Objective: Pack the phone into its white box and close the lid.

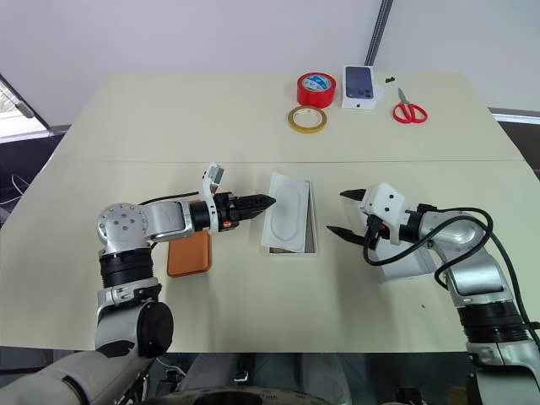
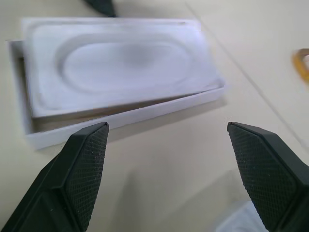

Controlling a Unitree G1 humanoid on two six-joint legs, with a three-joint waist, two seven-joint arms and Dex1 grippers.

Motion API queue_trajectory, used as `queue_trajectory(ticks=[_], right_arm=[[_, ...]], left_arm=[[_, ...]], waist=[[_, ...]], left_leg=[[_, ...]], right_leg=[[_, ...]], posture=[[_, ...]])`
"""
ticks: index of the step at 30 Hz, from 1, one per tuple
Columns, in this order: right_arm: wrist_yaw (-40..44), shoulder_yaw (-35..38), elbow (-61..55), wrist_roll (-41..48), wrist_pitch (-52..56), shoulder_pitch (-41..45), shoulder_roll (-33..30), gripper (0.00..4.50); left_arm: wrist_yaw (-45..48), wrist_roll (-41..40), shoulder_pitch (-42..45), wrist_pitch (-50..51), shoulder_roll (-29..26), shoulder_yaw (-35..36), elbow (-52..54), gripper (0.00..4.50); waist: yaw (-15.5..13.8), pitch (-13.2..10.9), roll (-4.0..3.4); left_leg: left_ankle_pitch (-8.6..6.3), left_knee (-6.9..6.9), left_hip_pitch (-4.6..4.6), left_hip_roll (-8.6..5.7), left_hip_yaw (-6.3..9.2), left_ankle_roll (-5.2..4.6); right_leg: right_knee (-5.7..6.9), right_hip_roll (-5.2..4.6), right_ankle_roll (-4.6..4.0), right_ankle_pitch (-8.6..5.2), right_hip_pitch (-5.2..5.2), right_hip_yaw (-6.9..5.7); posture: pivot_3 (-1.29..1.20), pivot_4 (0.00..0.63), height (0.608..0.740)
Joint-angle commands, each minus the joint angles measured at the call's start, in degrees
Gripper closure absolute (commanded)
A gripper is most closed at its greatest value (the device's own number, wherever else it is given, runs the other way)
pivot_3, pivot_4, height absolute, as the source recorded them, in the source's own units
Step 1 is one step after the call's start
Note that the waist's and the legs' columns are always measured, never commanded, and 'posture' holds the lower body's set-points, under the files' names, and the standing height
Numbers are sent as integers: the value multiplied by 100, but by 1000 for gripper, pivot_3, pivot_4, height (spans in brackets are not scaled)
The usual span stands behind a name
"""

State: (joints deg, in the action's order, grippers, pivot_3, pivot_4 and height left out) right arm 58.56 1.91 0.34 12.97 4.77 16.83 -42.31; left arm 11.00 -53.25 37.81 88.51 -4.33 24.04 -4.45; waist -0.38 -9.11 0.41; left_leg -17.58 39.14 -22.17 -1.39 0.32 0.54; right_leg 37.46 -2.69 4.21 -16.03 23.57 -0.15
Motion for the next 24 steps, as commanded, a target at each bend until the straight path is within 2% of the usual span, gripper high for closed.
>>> queue_trajectory(ticks=[1,3,6,8,9,12,13,16,18,24], right_arm=[[-204,15,-136,180,1,315,298,372],[-309,-175,-183,34,-111,395,501,372],[-404,-542,-139,-162,-73,506,781,1201],[-429,-772,-135,-362,-141,539,872,2207],[-486,-909,-119,-465,-105,592,962,2674],[-639,-1172,-62,-726,-27,713,1115,4235],[-739,-1303,-4,-904,5,763,1165,4442],[-803,-1584,43,-1213,71,821,1211,4442],[-740,-1768,19,-1422,188,847,1131,4442],[-255,-2160,-124,-1739,535,1031,822,4442]], left_arm=[[306,-213,3,-66,-221,-69,494,1236],[467,-119,-79,-262,-457,-263,748,1236],[1315,671,-508,-1867,-1167,-1038,1371,1173],[1806,1272,-774,-2981,-1594,-1443,1497,1173],[2340,1868,-1069,-3818,-2142,-1895,1487,1173],[3365,2872,-1658,-5349,-3155,-2659,1330,1173],[3538,3017,-1839,-5716,-3336,-2663,1265,1173],[3653,3081,-2090,-6290,-3450,-2399,1145,1173],[3626,2976,-2141,-6394,-3399,-2162,1115,1173],[3782,2656,-2236,-6531,-3261,-1828,1316,1173]], waist=[[11,0,0],[21,0,0],[40,0,-2],[43,0,-4],[43,0,-4],[99,-1,-10],[108,-1,-10],[95,-1,-11],[52,-1,-11],[73,-1,-10]], left_leg=[[1,0,0,1,0,1],[2,-2,0,1,1,4],[2,-5,0,1,0,4],[4,-8,1,1,0,8],[5,-8,0,1,1,9],[5,-18,1,0,0,9],[5,-19,0,0,0,9],[2,-22,-1,3,0,5],[-22,-19,-14,3,2,-38],[-32,-8,-28,0,-2,-56]], right_leg=[[0,0,0,0,1,0],[3,1,0,0,2,0],[2,1,0,0,3,0],[2,0,-1,0,5,0],[2,0,-2,0,5,0],[-2,-1,-4,-1,7,2],[-3,-3,-5,-1,10,2],[-7,-9,-7,-1,11,3],[-6,-13,-7,-1,18,0],[-7,-17,-5,0,29,0]], posture=[[0,150,740],[0,150,740],[0,150,740],[0,150,740],[0,150,740],[0,150,740],[0,150,740],[0,150,740],[0,150,740],[0,150,740]])
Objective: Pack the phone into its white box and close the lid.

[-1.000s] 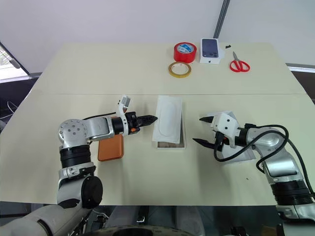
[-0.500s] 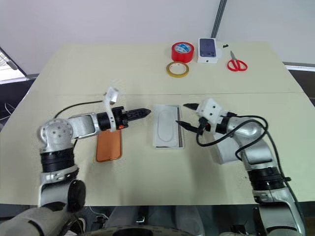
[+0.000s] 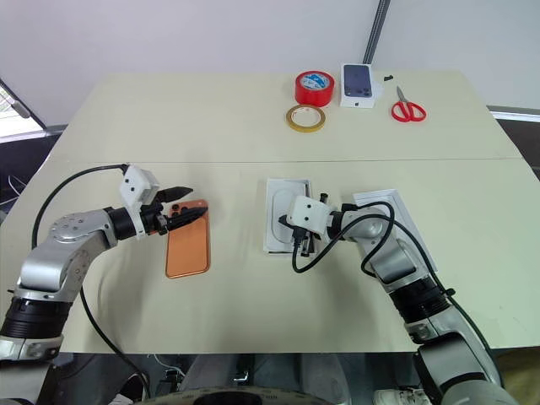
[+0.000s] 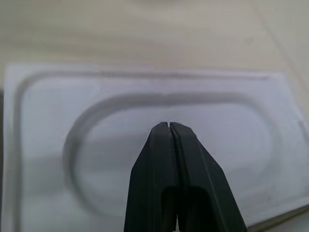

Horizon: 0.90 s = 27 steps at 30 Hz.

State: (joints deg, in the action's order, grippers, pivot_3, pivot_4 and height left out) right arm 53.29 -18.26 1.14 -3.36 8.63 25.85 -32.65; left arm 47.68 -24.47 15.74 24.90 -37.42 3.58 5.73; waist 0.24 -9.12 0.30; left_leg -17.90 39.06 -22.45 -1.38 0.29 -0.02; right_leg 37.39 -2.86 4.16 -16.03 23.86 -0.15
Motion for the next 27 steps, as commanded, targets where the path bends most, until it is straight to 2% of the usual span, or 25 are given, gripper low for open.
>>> queue_trajectory(ticks=[1,7,27], right_arm=[[399,-174,-227,-112,245,215,-194,4442],[850,-279,-248,-153,419,410,-450,4442],[989,-177,-803,-290,984,304,-820,4442]], left_arm=[[155,-281,-40,-187,66,263,347,1173],[262,-155,-61,-385,49,221,266,1173],[110,-245,107,-247,315,112,239,1173]], waist=[[27,0,0],[55,0,0],[37,0,1]], left_leg=[[0,0,0,0,0,0],[1,-1,4,1,0,0],[1,0,3,0,0,0]], right_leg=[[1,0,0,0,0,-1],[6,2,0,0,1,-1],[6,2,1,0,0,-1]], posture=[[0,150,740],[0,150,740],[0,150,740]])
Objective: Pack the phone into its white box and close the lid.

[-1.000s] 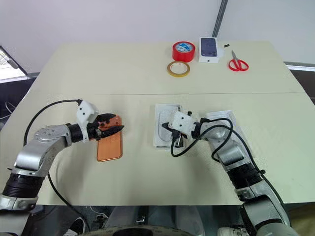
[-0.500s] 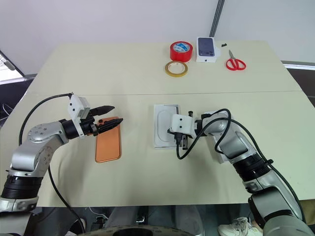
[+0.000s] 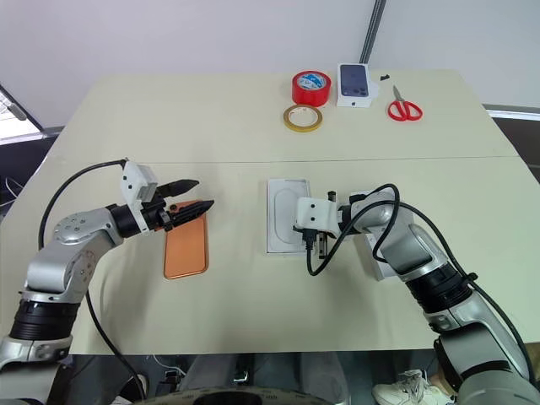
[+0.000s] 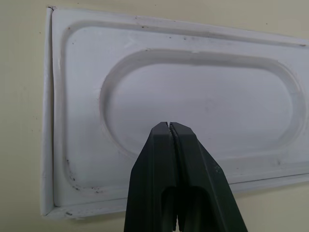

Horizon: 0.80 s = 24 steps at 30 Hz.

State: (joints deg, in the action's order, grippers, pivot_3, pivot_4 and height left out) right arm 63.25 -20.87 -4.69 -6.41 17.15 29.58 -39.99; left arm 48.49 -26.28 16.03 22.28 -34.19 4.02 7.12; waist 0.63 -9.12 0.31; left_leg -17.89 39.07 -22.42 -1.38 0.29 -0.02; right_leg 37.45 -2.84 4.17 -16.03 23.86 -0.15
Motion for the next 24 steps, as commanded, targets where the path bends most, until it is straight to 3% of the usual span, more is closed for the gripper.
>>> queue_trajectory(ticks=[1,11,14,19,24], right_arm=[[-5,121,-290,82,174,-72,-47,4442],[-313,155,-286,175,-55,101,264,4442],[-729,276,-69,180,-304,328,567,4442],[-1142,581,70,665,-265,542,1351,4442],[-1296,130,746,457,-900,515,1906,4442]], left_arm=[[33,-59,82,7,-4,67,99,1173],[5,-148,142,688,-166,111,90,1173],[-203,-491,249,1426,-203,364,70,1173],[-562,-2262,384,4109,-532,1630,-267,1173],[-742,-2583,13,5452,-1172,2076,-503,1173]], waist=[[-2,0,0],[12,0,0],[18,0,0],[38,-4,7],[47,-4,7]], left_leg=[[0,0,0,0,0,0],[0,0,0,0,0,0],[1,0,0,0,0,2],[4,4,-6,1,0,7],[6,5,-5,-1,-2,11]], right_leg=[[0,0,0,0,0,0],[2,1,0,0,2,0],[3,1,0,0,4,0],[35,4,1,0,25,0],[55,4,0,0,36,1]], posture=[[0,150,740],[0,150,740],[0,150,740],[0,150,740],[0,150,740]])
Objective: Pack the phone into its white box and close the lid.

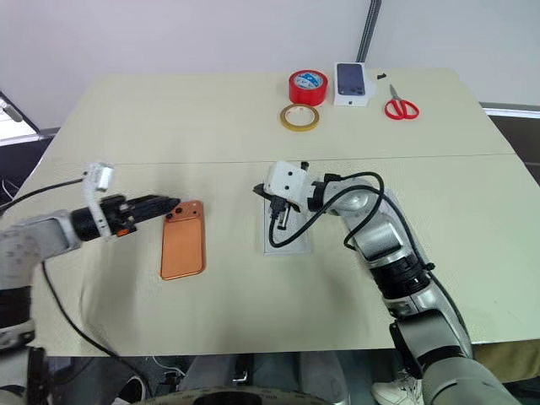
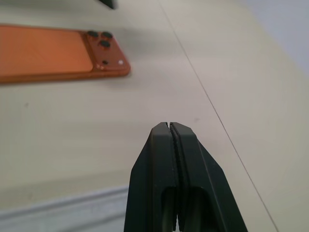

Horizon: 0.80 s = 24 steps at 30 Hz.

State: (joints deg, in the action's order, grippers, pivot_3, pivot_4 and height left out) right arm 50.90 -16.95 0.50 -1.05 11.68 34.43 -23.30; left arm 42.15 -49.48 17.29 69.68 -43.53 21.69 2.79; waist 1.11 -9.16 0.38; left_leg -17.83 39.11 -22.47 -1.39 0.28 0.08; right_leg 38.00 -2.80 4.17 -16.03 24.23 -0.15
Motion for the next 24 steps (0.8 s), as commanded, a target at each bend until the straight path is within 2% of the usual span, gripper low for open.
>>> queue_trajectory(ticks=[1,5,10,13,19,24], right_arm=[[8,-448,313,-160,-362,79,320,4442],[-98,-983,764,-680,-384,355,609,4442],[233,-1403,1133,-825,2,660,939,4442],[402,-1717,1435,-1032,20,824,1117,4442],[726,-1910,1730,-1121,651,1019,1369,4442],[489,-1865,1945,-1223,514,1042,1586,4442]], left_arm=[[-155,-349,-126,929,-291,495,-182,1173],[-440,-439,-202,1592,-268,931,-351,1173],[-907,-484,-166,2097,233,1207,-181,1173],[-1256,-616,-276,2279,594,1014,7,1173],[-1768,-796,-338,2282,862,783,64,1173],[-2141,-979,26,2282,1355,692,-177,1173]], waist=[[-1,0,0],[0,-1,1],[-13,1,4],[-7,4,11],[6,18,0],[-27,60,-17]], left_leg=[[1,0,0,0,0,1],[5,0,0,0,0,8],[17,0,-1,-2,0,30],[23,0,-1,-2,0,40],[30,-6,8,-2,1,54],[30,-6,19,-4,2,54]], right_leg=[[1,0,0,0,1,0],[7,0,-1,0,6,0],[7,-1,-1,0,8,0],[7,-1,-1,0,8,0],[8,-2,-1,0,3,1],[7,-3,-1,0,-13,1]], posture=[[0,150,740],[0,150,740],[0,150,740],[0,150,740],[0,150,740],[0,150,740]])
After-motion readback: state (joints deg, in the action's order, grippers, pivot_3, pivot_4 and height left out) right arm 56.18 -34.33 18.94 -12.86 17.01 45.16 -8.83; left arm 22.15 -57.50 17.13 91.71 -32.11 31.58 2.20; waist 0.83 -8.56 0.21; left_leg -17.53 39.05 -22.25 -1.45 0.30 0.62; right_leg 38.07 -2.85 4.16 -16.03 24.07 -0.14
